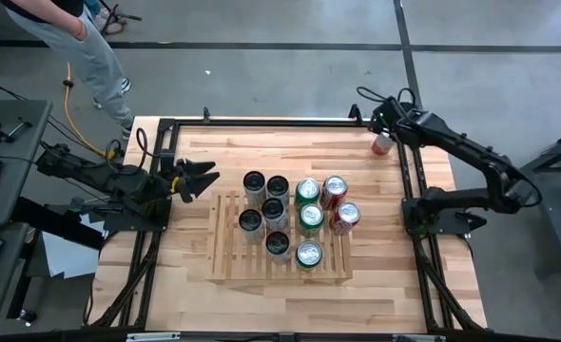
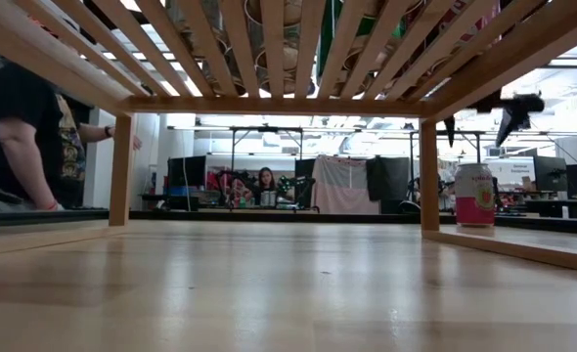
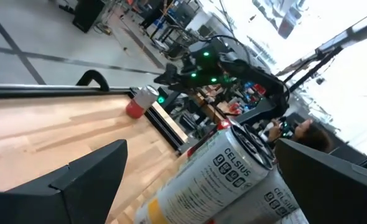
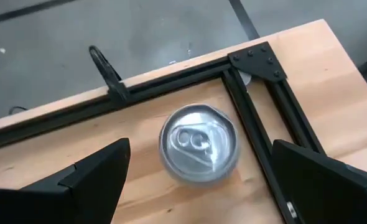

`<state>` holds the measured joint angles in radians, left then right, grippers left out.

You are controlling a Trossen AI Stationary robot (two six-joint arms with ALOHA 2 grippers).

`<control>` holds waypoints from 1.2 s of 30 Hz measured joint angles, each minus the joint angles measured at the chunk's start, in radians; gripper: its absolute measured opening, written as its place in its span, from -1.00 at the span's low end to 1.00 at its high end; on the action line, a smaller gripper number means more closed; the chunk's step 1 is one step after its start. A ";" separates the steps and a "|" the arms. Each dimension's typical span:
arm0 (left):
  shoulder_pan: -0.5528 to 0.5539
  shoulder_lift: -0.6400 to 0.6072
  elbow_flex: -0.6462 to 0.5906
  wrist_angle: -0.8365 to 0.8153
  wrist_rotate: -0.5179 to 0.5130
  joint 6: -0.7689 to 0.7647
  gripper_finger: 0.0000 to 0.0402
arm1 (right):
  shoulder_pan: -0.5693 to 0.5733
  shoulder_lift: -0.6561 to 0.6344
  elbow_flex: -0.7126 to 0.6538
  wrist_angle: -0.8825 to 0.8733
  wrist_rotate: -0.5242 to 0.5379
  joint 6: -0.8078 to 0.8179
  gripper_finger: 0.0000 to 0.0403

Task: Place canned beverage on shelf
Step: Put the pink-white soda can on the shelf

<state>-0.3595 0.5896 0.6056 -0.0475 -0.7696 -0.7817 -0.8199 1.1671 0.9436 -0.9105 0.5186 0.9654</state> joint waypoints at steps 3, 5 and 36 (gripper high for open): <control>0.000 0.000 0.000 0.000 0.000 -0.032 0.99 | -0.035 0.034 -0.016 0.074 -0.006 -0.059 0.88; 0.000 0.000 0.000 0.000 0.000 -0.051 0.99 | -0.056 0.067 -0.016 0.093 -0.008 -0.112 0.88; -0.002 0.001 0.000 0.043 0.000 -0.107 0.99 | -0.050 0.353 -0.019 0.118 0.026 -0.055 0.88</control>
<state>-0.3611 0.5907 0.6056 -0.0046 -0.7692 -0.8886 -0.8700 1.5196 0.9245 -0.7923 0.5442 0.9108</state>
